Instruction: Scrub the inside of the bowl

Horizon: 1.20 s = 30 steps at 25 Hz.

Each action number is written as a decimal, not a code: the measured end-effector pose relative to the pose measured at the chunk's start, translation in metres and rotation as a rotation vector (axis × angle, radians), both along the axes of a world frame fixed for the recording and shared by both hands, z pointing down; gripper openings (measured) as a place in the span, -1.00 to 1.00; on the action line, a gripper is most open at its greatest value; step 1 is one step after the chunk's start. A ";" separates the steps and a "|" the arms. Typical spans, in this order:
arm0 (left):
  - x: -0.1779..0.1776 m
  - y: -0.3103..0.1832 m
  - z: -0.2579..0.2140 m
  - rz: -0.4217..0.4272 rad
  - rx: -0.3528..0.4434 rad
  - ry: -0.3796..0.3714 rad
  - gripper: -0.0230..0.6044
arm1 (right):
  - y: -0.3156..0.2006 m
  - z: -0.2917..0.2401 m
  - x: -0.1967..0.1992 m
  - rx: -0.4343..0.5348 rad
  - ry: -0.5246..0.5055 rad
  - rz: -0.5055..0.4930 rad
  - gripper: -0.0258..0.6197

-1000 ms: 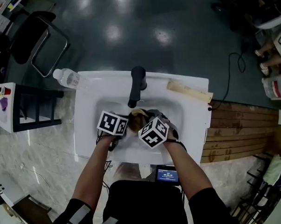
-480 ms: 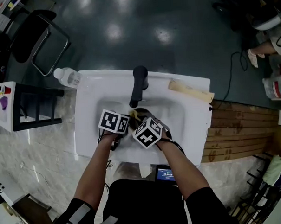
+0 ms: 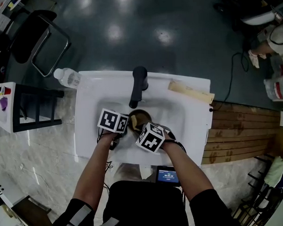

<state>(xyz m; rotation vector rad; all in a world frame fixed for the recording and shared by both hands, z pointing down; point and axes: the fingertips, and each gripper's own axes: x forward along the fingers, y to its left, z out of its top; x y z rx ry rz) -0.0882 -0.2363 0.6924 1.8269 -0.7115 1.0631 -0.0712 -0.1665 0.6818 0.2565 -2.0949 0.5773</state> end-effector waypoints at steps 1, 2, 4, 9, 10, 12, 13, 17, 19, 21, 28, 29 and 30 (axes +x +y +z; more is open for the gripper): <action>0.000 0.000 0.000 0.002 0.001 -0.002 -0.90 | 0.001 0.000 0.003 0.000 0.004 -0.011 -0.79; -0.001 0.000 0.001 0.003 0.001 -0.003 -0.90 | 0.002 -0.001 0.006 0.002 0.011 -0.022 -0.79; 0.000 0.001 0.001 0.009 0.003 -0.006 -0.90 | 0.002 -0.002 0.015 0.007 0.028 -0.037 -0.79; 0.000 0.001 0.001 0.023 0.010 -0.013 -0.90 | -0.007 -0.004 0.036 0.040 0.081 -0.033 -0.79; 0.000 0.001 0.001 0.024 0.010 -0.013 -0.90 | -0.011 -0.004 0.039 0.052 0.090 -0.027 -0.79; 0.000 0.001 0.001 0.027 0.011 -0.016 -0.90 | -0.020 -0.005 0.045 0.087 0.105 -0.002 -0.79; 0.000 0.002 0.001 0.030 0.012 -0.019 -0.90 | -0.025 -0.005 0.047 0.108 0.113 0.015 -0.79; 0.000 0.003 0.000 0.033 0.012 -0.026 -0.90 | -0.047 -0.003 0.055 0.186 0.152 0.080 -0.79; 0.000 0.003 0.000 0.027 0.008 -0.024 -0.89 | -0.055 -0.002 0.055 0.216 0.159 0.095 -0.79; 0.000 0.002 0.000 0.021 0.007 -0.024 -0.89 | -0.061 -0.001 0.054 0.249 0.158 0.100 -0.79; -0.002 -0.006 -0.004 -0.052 0.026 -0.011 -0.89 | -0.065 -0.007 0.051 0.241 0.048 0.148 -0.79; -0.003 -0.007 -0.005 -0.062 0.027 -0.007 -0.89 | -0.065 -0.008 0.051 0.219 0.030 0.163 -0.79; -0.003 -0.007 -0.006 -0.070 0.027 -0.001 -0.89 | -0.064 -0.010 0.051 0.190 0.012 0.179 -0.79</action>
